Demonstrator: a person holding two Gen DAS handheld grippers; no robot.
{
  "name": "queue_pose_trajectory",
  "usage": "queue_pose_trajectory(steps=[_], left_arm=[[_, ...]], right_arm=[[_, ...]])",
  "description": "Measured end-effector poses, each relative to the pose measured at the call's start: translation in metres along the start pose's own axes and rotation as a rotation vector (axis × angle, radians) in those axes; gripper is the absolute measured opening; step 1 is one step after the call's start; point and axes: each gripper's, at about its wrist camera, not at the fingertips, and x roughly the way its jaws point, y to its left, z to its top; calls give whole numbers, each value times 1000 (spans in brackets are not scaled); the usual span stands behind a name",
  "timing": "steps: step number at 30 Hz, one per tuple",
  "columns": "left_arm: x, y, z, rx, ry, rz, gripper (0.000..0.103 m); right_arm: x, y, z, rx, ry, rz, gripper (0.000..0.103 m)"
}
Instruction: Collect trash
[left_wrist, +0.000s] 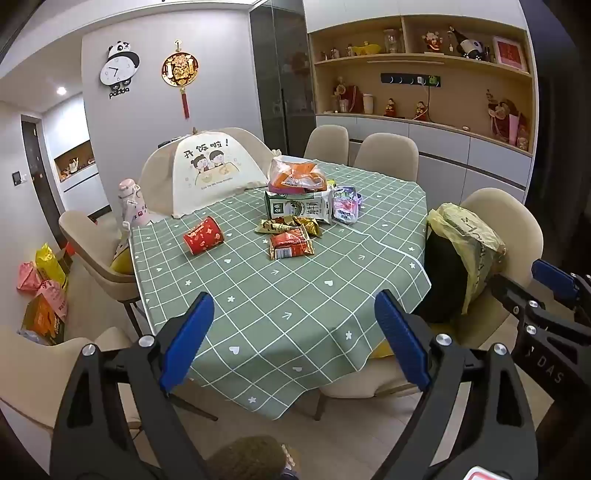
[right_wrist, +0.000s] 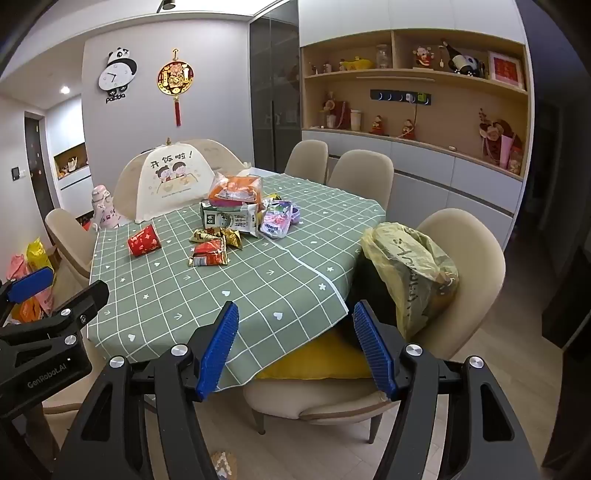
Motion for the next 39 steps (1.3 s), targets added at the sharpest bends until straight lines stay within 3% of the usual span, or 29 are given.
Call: queue_pose_trajectory(steps=[39], left_arm=[[-7,6,-2,-25,-13,-7,85]], right_arm=[[-17,4,0,-13,-69,1,62]])
